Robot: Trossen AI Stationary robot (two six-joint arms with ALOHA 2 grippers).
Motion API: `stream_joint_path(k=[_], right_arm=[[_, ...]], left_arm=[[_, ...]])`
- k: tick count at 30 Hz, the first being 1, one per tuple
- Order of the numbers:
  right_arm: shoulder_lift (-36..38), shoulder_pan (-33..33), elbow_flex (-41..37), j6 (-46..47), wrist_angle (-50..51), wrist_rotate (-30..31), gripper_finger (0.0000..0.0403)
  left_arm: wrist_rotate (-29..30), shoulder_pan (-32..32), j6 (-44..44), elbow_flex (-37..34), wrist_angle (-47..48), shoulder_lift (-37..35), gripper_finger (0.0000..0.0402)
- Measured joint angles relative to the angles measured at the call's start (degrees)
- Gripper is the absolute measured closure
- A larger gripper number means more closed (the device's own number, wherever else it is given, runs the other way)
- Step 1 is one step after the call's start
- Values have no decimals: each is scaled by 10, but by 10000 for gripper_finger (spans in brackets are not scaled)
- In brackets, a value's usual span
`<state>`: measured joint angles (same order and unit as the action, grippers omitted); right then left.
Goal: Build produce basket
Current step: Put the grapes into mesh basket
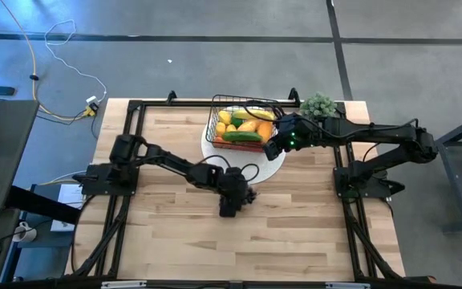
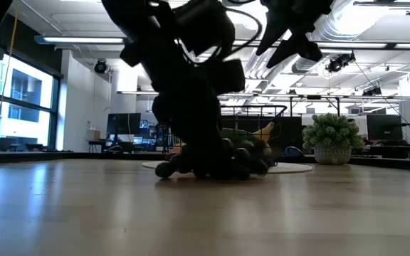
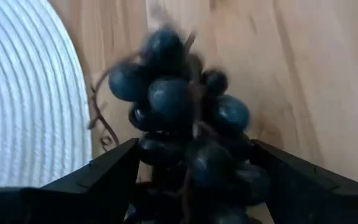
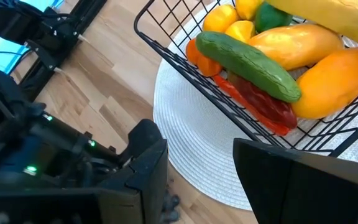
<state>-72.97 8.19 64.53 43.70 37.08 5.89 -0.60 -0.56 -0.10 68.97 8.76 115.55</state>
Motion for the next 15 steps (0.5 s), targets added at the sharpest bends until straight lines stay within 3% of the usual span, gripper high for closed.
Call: stream_joint_path(k=[7, 15], right_arm=[[0, 0, 0, 13, 0, 0, 240], [0, 0, 0, 15, 0, 0, 240]], left_arm=[[0, 0, -26, 0, 1, 10, 136], [1, 0, -23, 0, 3, 10, 266]])
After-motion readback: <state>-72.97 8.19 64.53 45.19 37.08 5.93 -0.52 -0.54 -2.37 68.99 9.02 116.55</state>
